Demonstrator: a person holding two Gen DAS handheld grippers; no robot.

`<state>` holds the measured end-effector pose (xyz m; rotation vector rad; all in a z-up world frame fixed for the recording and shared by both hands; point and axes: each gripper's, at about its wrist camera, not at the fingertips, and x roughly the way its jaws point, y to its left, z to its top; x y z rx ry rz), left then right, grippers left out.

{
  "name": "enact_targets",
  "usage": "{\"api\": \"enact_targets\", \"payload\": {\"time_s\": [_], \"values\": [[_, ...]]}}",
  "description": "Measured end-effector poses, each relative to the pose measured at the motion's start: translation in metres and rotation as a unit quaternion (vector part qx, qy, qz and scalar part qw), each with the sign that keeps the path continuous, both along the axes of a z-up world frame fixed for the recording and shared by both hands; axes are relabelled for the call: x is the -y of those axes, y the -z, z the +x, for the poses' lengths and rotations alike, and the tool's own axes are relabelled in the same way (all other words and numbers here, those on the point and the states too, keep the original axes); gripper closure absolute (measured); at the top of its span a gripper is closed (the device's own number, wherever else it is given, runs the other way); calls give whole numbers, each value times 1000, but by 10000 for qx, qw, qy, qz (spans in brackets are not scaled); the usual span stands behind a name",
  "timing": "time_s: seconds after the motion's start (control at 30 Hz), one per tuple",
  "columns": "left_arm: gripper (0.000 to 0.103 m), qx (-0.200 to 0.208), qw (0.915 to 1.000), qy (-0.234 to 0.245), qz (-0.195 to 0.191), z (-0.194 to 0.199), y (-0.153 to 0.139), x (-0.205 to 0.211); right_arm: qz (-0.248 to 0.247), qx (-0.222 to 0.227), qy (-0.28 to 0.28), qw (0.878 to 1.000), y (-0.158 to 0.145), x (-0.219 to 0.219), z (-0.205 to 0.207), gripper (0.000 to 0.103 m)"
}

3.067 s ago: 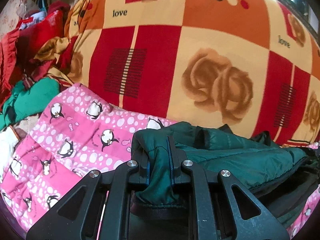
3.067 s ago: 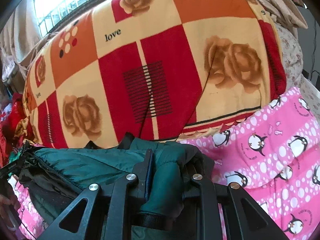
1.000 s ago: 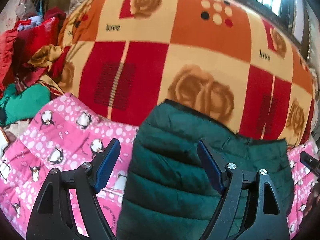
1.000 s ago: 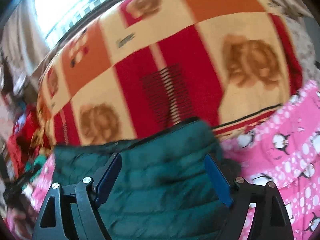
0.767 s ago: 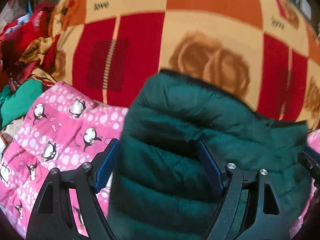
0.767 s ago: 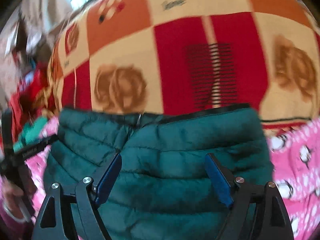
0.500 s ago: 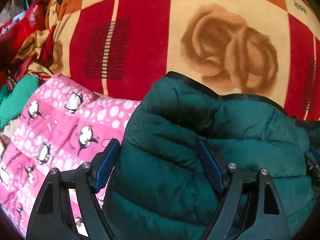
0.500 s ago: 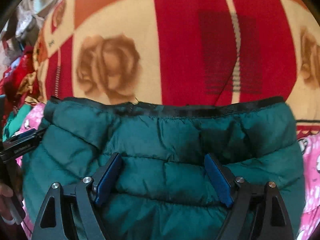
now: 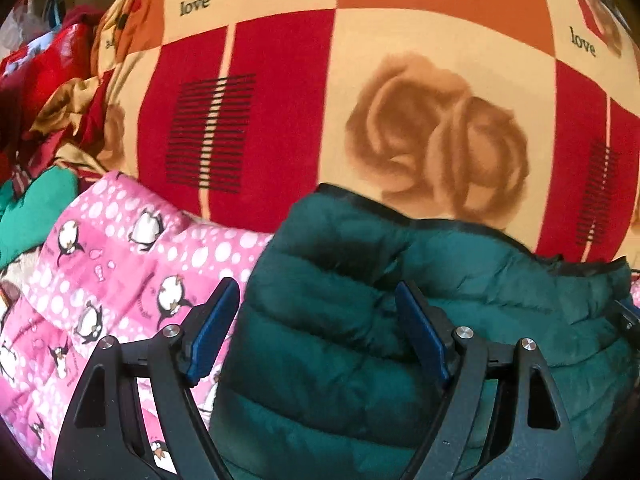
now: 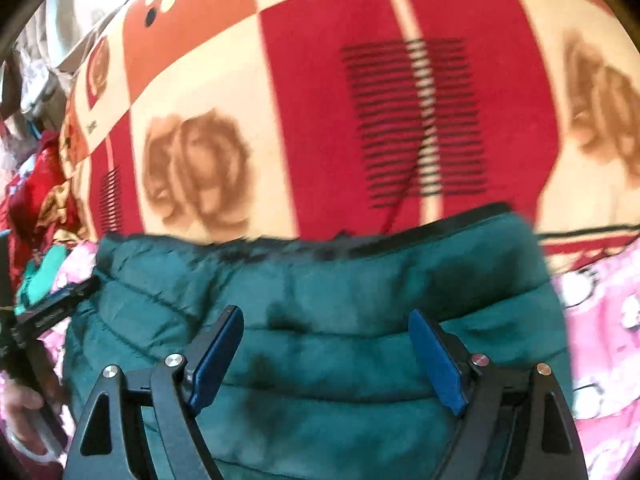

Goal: Fold large clothes
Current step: 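Open both grippers to lay the hem on the folded jacket, then press the folded jacket flat with both grippers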

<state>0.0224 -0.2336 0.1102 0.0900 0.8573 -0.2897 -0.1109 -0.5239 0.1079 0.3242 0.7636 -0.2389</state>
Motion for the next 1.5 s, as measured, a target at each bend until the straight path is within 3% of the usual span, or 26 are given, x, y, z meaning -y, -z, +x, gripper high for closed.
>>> {"api": "enact_targets", "payload": {"time_s": [0.23, 0.37, 0.53, 0.63, 0.8, 1.07, 1.23, 1.5], "values": [[22, -271, 9989, 83, 375, 19, 24, 20, -119, -282, 541, 9981, 18, 44, -12, 20], [22, -307, 9981, 121, 511, 25, 33, 28, 110, -435, 760, 9961, 41, 59, -11, 20], [21, -392, 9980, 141, 480, 28, 38, 29, 416, -286, 928, 9944, 54, 74, -18, 20], [20, -406, 9982, 151, 410, 30, 41, 24, 483, -274, 936, 9941, 47, 76, -27, 20], [20, -427, 9985, 129, 302, 33, 43, 22, 558, 195, 997, 9933, 16, 71, -68, 20], [19, -340, 9992, 76, 212, 32, 46, 21, 610, 123, 1192, 9909, 53, 78, -76, 20], [19, -311, 9994, 46, 159, 19, 34, 15, 472, 60, 1161, 9921, 41, 62, -69, 20], [19, -276, 9996, 26, -103, -12, 14, -6, 456, 380, 1063, 9926, 14, 41, -114, 20]]}}
